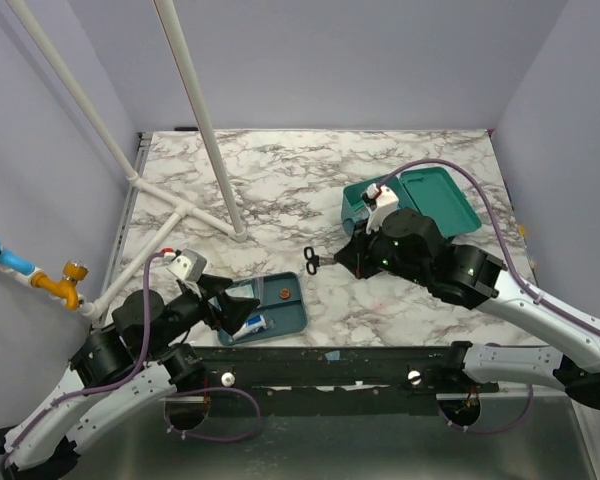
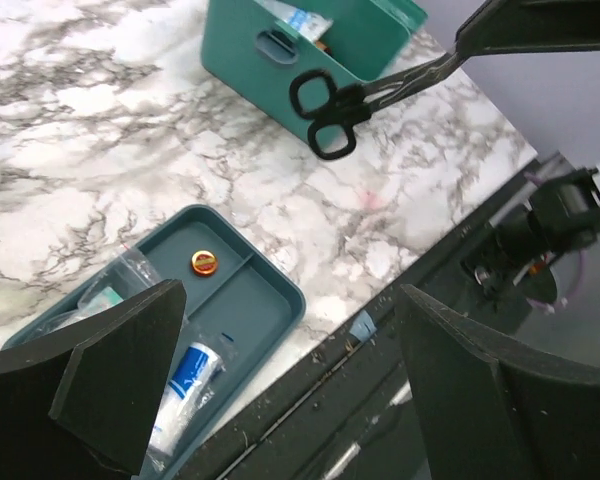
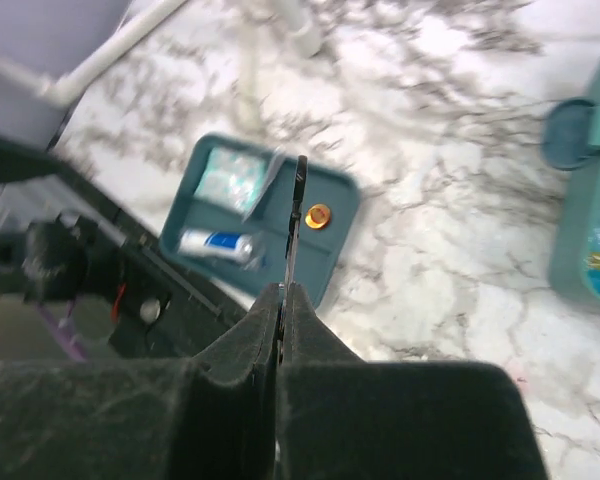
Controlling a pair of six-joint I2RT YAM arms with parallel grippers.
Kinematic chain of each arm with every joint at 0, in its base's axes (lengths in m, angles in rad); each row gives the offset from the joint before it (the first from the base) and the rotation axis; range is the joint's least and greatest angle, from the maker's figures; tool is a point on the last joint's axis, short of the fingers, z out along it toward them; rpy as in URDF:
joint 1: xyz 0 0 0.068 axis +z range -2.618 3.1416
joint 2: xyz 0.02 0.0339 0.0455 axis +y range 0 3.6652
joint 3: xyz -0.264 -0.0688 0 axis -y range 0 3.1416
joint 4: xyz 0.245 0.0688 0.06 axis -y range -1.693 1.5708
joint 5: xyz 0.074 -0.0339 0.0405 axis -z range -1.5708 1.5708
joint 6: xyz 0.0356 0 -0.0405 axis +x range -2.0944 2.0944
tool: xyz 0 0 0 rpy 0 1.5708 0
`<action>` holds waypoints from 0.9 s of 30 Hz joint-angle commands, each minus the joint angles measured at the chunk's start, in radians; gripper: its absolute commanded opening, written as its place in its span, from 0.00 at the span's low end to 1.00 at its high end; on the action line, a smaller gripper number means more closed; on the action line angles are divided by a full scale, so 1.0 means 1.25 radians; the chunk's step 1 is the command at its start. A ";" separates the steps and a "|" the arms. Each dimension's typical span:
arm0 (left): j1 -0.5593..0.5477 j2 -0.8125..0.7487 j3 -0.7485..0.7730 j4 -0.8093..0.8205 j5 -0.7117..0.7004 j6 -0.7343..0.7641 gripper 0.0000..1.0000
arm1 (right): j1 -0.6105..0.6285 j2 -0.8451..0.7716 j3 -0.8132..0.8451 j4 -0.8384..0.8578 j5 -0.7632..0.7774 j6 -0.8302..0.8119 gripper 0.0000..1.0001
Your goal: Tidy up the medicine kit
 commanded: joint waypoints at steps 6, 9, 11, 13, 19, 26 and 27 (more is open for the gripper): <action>0.002 -0.081 -0.078 0.056 -0.096 -0.021 0.90 | -0.061 0.038 0.049 0.003 0.345 0.122 0.01; 0.003 -0.071 -0.076 0.058 -0.084 -0.015 0.90 | -0.152 0.054 0.047 0.041 0.323 0.123 0.01; 0.002 -0.068 -0.077 0.055 -0.080 -0.013 0.90 | -0.229 0.054 0.035 0.076 0.285 0.128 0.01; 0.003 -0.067 -0.079 0.052 -0.075 -0.014 0.90 | -0.288 0.062 0.024 0.097 0.262 0.142 0.01; 0.002 -0.091 -0.084 0.053 -0.082 -0.013 0.90 | -0.331 0.092 -0.013 0.151 0.294 0.200 0.01; 0.001 -0.129 -0.085 0.046 -0.095 -0.016 0.90 | -0.345 0.095 -0.090 0.201 0.332 0.294 0.01; 0.001 -0.135 -0.086 0.045 -0.097 -0.017 0.90 | -0.346 0.090 -0.105 0.212 0.339 0.303 0.01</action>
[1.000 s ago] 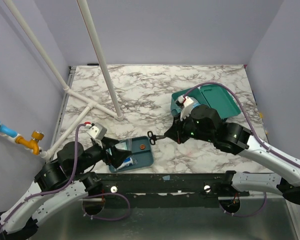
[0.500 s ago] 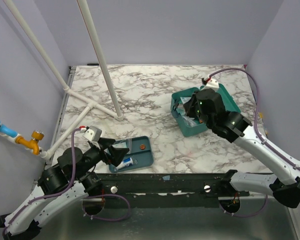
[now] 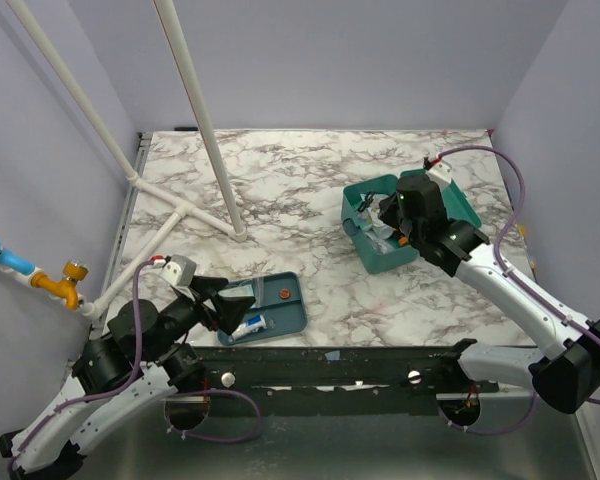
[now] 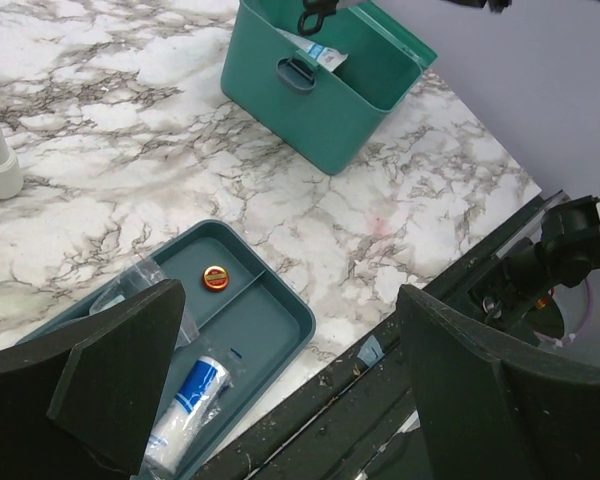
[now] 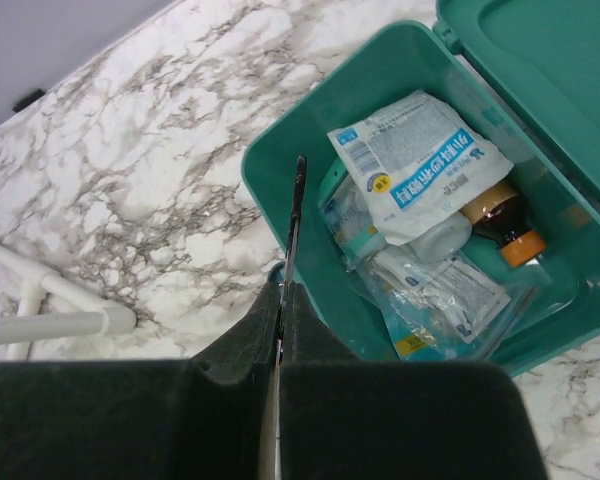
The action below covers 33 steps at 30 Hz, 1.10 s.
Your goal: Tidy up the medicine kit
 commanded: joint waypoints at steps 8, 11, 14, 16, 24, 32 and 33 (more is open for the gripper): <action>0.002 -0.046 -0.006 0.007 -0.022 -0.001 0.90 | -0.022 -0.008 -0.118 0.134 0.087 0.119 0.01; 0.002 -0.038 -0.005 0.006 -0.016 -0.001 0.90 | -0.032 0.028 -0.111 0.151 0.081 0.130 0.01; 0.002 -0.035 -0.003 0.003 -0.016 -0.001 0.90 | -0.036 0.054 -0.123 0.178 0.067 0.156 0.01; 0.002 -0.038 -0.005 0.004 -0.020 -0.002 0.90 | -0.037 0.065 -0.144 0.207 0.060 0.170 0.01; 0.002 -0.038 -0.006 0.003 -0.026 -0.002 0.90 | -0.039 0.078 -0.229 0.264 0.051 0.192 0.01; 0.001 -0.020 -0.006 0.005 -0.027 0.000 0.90 | -0.038 0.002 -0.316 0.253 0.021 0.185 0.30; 0.002 -0.018 -0.006 0.006 -0.026 0.000 0.90 | -0.038 -0.013 -0.317 0.247 0.020 0.177 0.35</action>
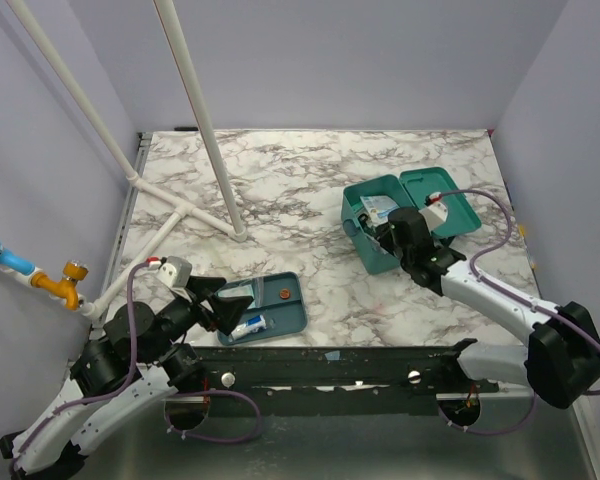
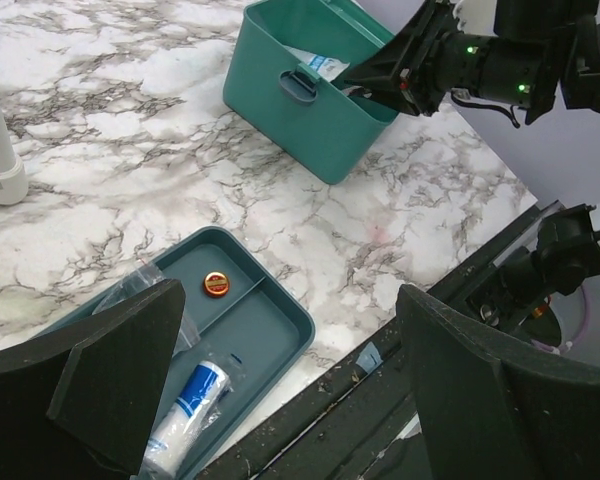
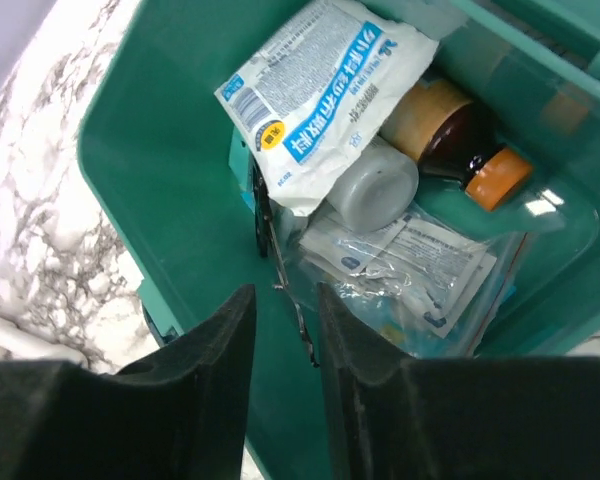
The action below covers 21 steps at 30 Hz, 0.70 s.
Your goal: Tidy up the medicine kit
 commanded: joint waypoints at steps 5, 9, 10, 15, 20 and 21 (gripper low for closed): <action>0.001 0.020 -0.005 0.004 -0.019 0.000 0.90 | -0.004 -0.115 0.020 -0.074 0.002 -0.067 0.48; 0.002 0.023 -0.005 0.004 -0.024 -0.001 0.90 | -0.003 -0.150 0.082 -0.143 0.004 -0.130 0.51; 0.001 0.023 -0.006 0.004 -0.025 -0.001 0.90 | -0.003 -0.156 0.101 -0.162 0.002 -0.148 0.52; 0.002 0.024 -0.005 0.001 -0.030 -0.002 0.90 | -0.003 -0.166 0.188 -0.220 -0.083 -0.270 0.53; 0.001 0.028 -0.005 -0.003 -0.041 -0.004 0.90 | -0.004 -0.183 0.225 -0.239 -0.216 -0.370 0.56; 0.002 0.027 -0.004 -0.004 -0.046 -0.005 0.91 | -0.004 -0.187 0.229 -0.241 -0.244 -0.385 0.56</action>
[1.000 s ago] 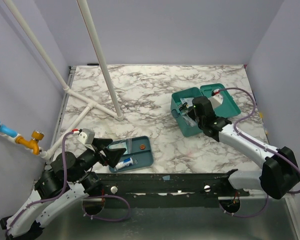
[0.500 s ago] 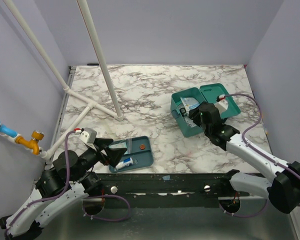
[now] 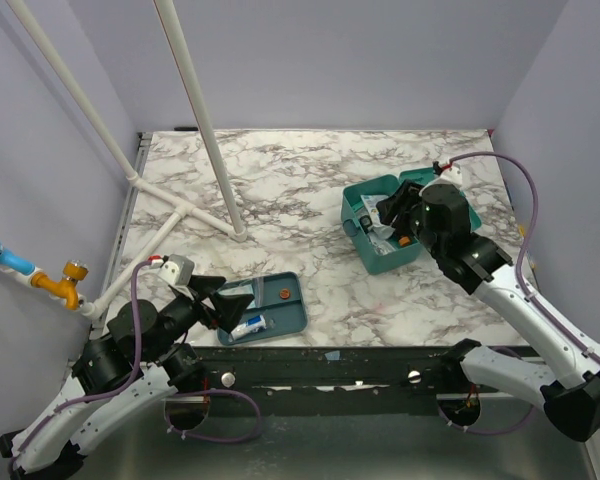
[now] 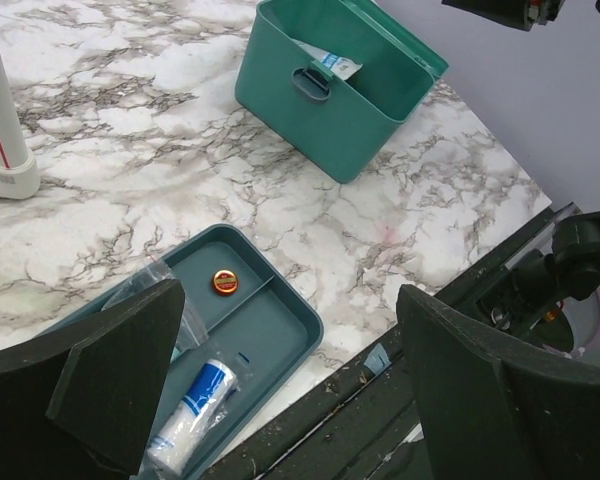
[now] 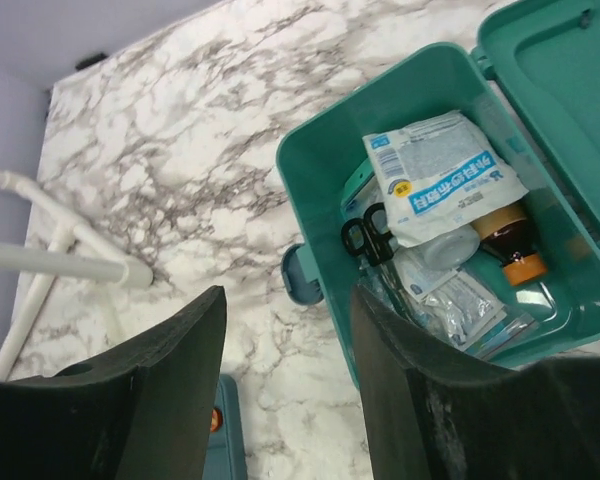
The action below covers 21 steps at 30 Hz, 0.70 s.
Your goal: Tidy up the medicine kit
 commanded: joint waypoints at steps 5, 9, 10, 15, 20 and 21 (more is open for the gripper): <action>0.001 0.005 -0.005 -0.006 -0.045 -0.006 0.93 | -0.001 -0.020 0.048 -0.065 -0.280 -0.199 0.57; 0.001 0.006 -0.005 -0.007 -0.052 -0.006 0.93 | 0.013 0.007 0.065 -0.061 -0.429 -0.260 0.57; 0.001 0.008 -0.004 -0.008 -0.054 -0.007 0.93 | 0.023 0.015 0.067 -0.060 -0.455 -0.272 0.57; 0.001 0.003 -0.004 -0.012 -0.066 -0.011 0.93 | 0.119 0.059 0.059 -0.020 -0.481 -0.327 0.57; 0.001 -0.005 -0.002 -0.017 -0.079 -0.014 0.93 | 0.219 0.092 0.041 0.044 -0.455 -0.392 0.59; 0.002 -0.007 -0.001 -0.018 -0.083 -0.014 0.93 | 0.227 0.096 0.035 0.058 -0.465 -0.405 0.59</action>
